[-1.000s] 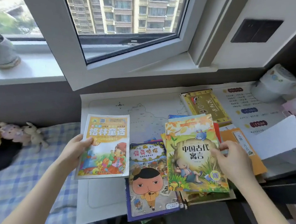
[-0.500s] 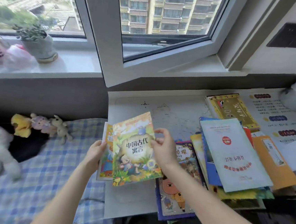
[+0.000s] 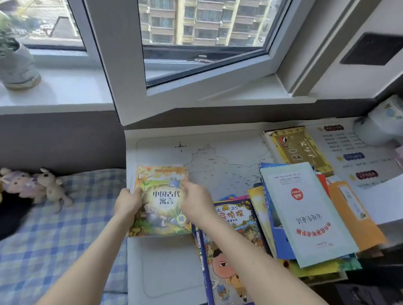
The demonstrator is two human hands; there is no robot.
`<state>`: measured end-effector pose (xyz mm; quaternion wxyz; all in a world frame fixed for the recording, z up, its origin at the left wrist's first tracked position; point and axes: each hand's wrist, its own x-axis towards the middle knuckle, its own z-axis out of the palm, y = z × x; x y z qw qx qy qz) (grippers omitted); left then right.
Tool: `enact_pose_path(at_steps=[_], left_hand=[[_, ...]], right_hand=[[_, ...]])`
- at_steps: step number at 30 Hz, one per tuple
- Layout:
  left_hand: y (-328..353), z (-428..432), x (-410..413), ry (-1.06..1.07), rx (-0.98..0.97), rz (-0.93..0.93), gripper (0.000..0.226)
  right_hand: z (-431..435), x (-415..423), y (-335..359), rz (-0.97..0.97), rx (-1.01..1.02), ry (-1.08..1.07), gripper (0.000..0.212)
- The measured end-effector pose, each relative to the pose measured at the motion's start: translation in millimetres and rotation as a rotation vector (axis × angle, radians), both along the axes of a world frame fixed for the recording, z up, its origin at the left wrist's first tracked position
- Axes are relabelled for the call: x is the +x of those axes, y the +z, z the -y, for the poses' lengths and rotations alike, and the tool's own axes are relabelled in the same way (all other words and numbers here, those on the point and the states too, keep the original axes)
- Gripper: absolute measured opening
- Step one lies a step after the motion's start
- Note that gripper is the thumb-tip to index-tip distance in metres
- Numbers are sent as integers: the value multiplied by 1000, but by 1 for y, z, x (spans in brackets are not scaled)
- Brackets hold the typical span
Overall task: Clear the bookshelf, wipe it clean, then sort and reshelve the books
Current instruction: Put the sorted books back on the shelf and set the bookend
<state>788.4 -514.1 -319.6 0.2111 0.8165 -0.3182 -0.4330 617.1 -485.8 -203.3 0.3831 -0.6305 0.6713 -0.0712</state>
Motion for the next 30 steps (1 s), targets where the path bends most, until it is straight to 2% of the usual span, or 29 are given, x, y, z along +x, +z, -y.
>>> enact_pose_path(at_steps=[3,6,8,10,11,14,17,20,23,25,27,29,30], left_hand=[[17,5,-16,-70,62,325,43],[35,7,-48,-158,-98,449,40],[49,5,-79,-244,-278,387,33],[69,-5,-115,-326,-425,206,23],[81,-11,-135,-397,-438,101,21],[104,-24,-191,-650,-300,-117,24],[109,-32,-231,-780,-182,-191,24],[106,-42,-251,-758,-126,-232,23],[109,-50,-256,-638,-99,-394,28],[108,-48,-253,-604,-87,-432,28],[108,-41,-247,-614,-74,-411,23],[107,-33,-237,-631,-59,-411,17],[108,-29,-233,-631,-51,-422,14]], right_hand=[[-21,-30,29,94,-233,-136,35],[-42,-99,46,-41,-467,-342,26],[-53,-156,49,-271,-446,-454,29],[-63,-209,45,-461,-270,-533,44],[-68,-232,43,-495,-178,-567,50],[-80,-271,34,-391,20,-632,56],[-88,-284,32,-307,63,-638,42],[-92,-284,33,-317,-19,-643,26],[-95,-292,43,-359,-162,-707,9],[-94,-301,67,-427,-326,-745,26],[-89,-312,101,-422,-503,-722,34],[-80,-325,134,-371,-561,-549,33],[-74,-329,149,-339,-525,-422,34]])
